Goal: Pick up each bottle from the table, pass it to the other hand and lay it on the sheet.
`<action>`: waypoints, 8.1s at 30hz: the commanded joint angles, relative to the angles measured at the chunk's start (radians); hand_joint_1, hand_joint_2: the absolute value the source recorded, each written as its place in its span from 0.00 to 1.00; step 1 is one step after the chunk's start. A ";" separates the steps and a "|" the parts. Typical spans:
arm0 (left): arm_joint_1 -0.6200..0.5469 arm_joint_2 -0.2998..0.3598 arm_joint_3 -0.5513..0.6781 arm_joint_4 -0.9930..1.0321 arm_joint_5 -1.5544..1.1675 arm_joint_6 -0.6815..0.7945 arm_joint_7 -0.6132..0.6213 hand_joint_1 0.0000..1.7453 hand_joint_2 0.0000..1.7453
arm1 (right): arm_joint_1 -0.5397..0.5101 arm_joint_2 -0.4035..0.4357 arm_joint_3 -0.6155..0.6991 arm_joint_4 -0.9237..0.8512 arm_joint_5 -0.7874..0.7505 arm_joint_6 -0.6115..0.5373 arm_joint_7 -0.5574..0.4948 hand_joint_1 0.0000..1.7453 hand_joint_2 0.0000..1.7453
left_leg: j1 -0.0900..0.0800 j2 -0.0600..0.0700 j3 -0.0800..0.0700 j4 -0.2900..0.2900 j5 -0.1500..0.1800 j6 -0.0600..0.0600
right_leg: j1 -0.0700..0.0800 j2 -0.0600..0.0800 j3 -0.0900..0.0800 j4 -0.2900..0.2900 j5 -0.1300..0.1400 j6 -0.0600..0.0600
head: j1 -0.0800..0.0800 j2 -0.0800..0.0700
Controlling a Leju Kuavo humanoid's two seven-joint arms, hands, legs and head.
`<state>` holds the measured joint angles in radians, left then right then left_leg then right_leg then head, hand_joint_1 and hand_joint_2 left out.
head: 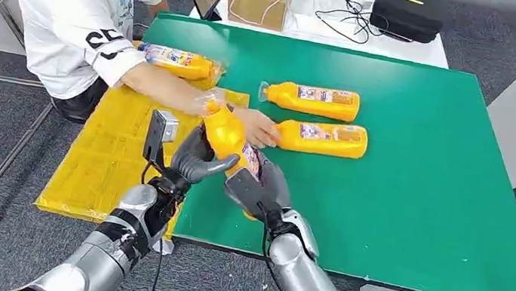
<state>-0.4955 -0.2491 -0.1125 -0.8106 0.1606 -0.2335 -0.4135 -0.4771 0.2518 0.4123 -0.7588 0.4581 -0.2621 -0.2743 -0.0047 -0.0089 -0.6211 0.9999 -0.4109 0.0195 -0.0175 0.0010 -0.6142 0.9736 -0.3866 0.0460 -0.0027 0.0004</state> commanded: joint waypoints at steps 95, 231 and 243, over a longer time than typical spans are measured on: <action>-0.175 0.331 -0.126 0.509 -1.111 0.507 0.002 0.00 0.00 | 0.029 -0.268 0.032 -0.189 0.207 0.015 0.094 0.00 1.00 | 0.000 0.002 0.011 -0.002 -0.001 -0.002 | 0.000 0.002 0.010 -0.001 0.000 -0.002 | 0.000 0.000; -0.044 0.030 -0.164 0.054 -0.041 0.030 -0.019 0.00 1.00 | -0.041 0.097 0.196 0.088 -0.001 -0.038 -0.012 1.00 1.00 | 0.001 0.002 0.002 0.000 -0.001 -0.002 | 0.001 0.002 0.001 0.000 0.000 -0.001 | 0.000 0.000; -0.049 0.079 -0.079 0.056 -0.063 0.054 -0.123 1.00 1.00 | -0.050 0.047 0.151 0.081 -0.064 -0.065 -0.030 0.00 1.00 | 0.002 0.002 0.004 0.001 -0.002 -0.002 | 0.001 0.002 0.004 0.000 -0.001 -0.002 | 0.000 0.000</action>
<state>-0.4925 -0.2098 -0.2003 -0.8171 0.1480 -0.2304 -0.4825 -0.4742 0.3166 0.5177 -0.7385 0.4147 -0.3254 -0.2865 -0.0046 -0.0088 -0.6216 0.9998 -0.4105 0.0190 -0.0176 0.0017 -0.6145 0.9734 -0.3859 0.0467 -0.0023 0.0000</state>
